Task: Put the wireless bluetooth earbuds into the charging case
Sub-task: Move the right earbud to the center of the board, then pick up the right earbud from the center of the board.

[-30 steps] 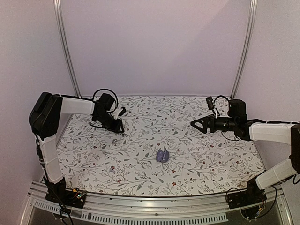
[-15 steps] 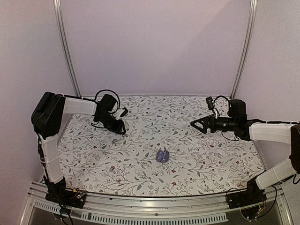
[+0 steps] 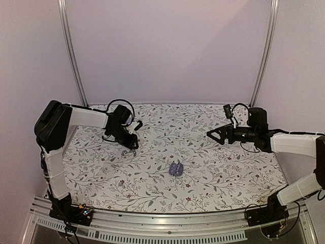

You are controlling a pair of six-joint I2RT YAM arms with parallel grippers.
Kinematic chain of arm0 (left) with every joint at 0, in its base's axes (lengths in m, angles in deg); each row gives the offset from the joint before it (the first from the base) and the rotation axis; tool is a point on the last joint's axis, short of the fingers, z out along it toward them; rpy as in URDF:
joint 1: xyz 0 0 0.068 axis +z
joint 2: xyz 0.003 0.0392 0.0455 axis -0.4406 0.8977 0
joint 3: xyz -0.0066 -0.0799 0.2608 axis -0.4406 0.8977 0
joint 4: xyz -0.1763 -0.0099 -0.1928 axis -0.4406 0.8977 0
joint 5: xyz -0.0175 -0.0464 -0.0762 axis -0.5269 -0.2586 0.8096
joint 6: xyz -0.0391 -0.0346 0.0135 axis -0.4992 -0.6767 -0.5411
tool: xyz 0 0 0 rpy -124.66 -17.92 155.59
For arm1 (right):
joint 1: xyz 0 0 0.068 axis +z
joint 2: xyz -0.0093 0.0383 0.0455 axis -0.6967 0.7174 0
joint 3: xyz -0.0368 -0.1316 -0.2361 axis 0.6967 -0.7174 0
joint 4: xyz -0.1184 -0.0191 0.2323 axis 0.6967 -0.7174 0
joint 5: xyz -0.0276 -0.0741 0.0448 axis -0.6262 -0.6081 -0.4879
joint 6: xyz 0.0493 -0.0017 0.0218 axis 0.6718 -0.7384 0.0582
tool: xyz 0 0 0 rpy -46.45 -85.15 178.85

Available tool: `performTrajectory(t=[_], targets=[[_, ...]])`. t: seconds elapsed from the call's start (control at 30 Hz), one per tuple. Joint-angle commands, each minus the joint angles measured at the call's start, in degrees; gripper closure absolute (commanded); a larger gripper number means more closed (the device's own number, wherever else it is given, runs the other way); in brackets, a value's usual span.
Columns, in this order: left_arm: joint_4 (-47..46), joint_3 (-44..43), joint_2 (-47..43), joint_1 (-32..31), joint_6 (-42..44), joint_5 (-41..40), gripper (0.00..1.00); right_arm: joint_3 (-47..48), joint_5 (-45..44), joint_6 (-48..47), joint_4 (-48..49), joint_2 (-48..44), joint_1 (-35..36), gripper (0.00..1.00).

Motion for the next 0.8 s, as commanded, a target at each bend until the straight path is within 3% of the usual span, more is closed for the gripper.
performTrajectory(t=[0.0, 0.3, 0.77], targets=[[2.6, 3.6, -1.4, -1.4, -0.1, -1.8, 0.74, 0.9, -0.1, -0.8, -0.6, -1.5, 0.4, 0.01], [3.5, 4.0, -9.0, -0.3, -2.2, -3.9, 0.69, 1.4, 1.0, -0.4, -0.1, -1.0, 0.8, 0.01], [7.8, 1.2, -5.9, -1.7, -0.4, -6.8, 0.75, 2.2, 1.2, -0.4, -0.1, -0.4, 1.3, 0.01]])
